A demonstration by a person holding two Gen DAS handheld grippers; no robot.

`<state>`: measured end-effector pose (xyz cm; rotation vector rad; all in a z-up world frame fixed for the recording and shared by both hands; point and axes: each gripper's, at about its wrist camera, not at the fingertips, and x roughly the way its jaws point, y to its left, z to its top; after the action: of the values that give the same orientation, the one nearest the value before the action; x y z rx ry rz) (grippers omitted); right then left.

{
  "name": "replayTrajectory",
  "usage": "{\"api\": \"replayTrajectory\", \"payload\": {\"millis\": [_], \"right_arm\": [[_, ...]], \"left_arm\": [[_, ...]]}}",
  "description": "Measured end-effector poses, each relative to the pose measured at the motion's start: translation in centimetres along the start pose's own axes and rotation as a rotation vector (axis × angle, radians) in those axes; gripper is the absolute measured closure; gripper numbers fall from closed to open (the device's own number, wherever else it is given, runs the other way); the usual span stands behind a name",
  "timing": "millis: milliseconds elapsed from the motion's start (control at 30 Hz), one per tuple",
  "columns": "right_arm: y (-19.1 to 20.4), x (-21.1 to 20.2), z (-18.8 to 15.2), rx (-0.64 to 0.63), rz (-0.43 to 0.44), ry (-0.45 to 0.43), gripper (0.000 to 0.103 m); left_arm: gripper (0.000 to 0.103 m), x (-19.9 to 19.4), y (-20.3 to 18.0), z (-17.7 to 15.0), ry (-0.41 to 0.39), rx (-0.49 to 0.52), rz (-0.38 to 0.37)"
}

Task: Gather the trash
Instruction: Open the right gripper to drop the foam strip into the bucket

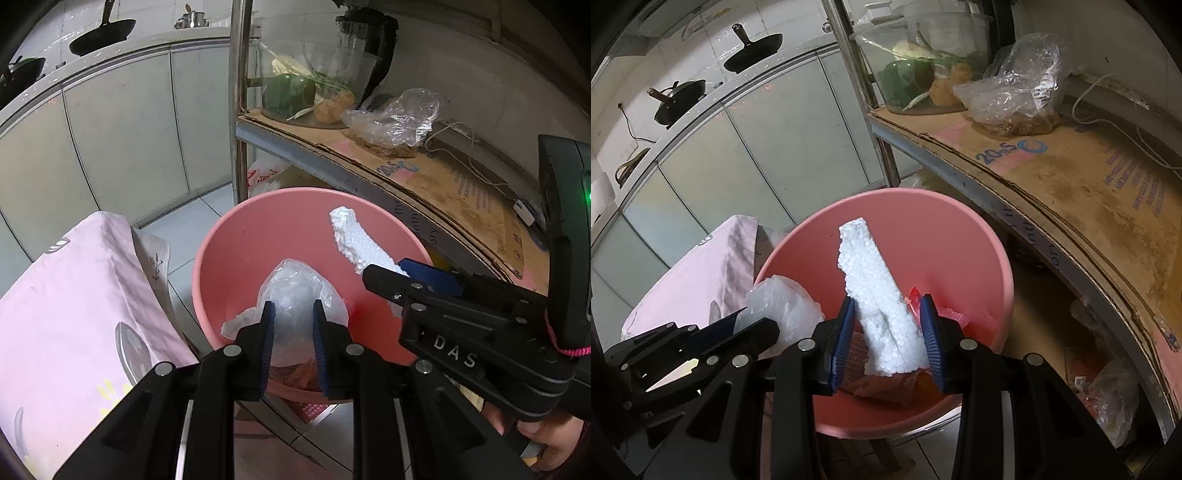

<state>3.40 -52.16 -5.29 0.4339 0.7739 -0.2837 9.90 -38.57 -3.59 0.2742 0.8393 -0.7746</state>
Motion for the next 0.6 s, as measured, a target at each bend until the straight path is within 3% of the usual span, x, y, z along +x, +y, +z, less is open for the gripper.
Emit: {"api": "replayTrajectory", "payload": {"millis": [133, 300, 500, 600], "right_arm": [[-0.21, 0.11, 0.02, -0.001, -0.015, 0.002, 0.066], [-0.26, 0.13, 0.09, -0.005, -0.011, 0.01, 0.065], [-0.21, 0.1, 0.14, -0.014, -0.014, 0.02, 0.064], [-0.16, -0.07, 0.17, -0.018, -0.009, 0.013, 0.055]], "left_arm": [[0.083, -0.01, 0.17, -0.04, 0.001, -0.014, 0.0], [0.074, 0.08, 0.35, 0.12, 0.019, -0.033, -0.014], [0.074, -0.03, 0.05, 0.25, 0.027, -0.022, -0.005], [0.073, -0.03, -0.04, 0.3, 0.033, -0.017, -0.008]]}}
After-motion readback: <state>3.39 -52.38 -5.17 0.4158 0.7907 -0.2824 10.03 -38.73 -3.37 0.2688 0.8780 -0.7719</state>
